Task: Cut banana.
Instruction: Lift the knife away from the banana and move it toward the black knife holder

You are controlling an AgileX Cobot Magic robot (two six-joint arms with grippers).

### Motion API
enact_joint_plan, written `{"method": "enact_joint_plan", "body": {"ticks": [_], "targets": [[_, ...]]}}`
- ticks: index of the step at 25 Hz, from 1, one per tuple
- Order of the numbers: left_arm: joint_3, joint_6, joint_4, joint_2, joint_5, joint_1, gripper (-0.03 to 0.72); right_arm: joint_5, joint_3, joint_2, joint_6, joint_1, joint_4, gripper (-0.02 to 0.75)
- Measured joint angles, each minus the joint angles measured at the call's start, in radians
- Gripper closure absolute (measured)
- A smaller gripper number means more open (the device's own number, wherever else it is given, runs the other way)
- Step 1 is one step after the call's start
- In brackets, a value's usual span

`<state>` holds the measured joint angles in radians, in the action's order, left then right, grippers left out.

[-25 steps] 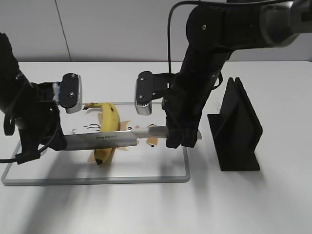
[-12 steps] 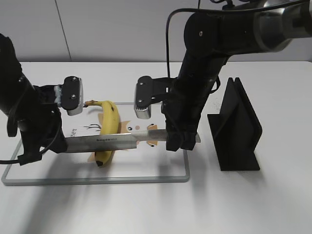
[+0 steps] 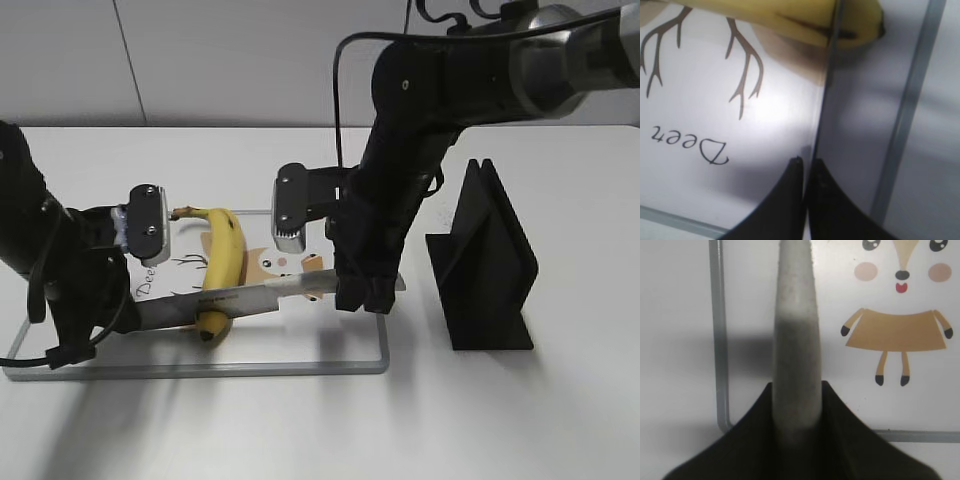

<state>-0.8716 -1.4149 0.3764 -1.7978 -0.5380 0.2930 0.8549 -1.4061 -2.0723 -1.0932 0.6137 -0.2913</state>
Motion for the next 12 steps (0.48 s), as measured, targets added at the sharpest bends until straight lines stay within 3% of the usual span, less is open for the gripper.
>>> {"method": "enact_joint_plan", "body": {"ticks": [12], "targets": [[-0.001, 0.003, -0.016, 0.011, 0.007, 0.027, 0.698, -0.013, 0.007, -0.078, 0.001, 0.000, 0.034, 0.563]]}}
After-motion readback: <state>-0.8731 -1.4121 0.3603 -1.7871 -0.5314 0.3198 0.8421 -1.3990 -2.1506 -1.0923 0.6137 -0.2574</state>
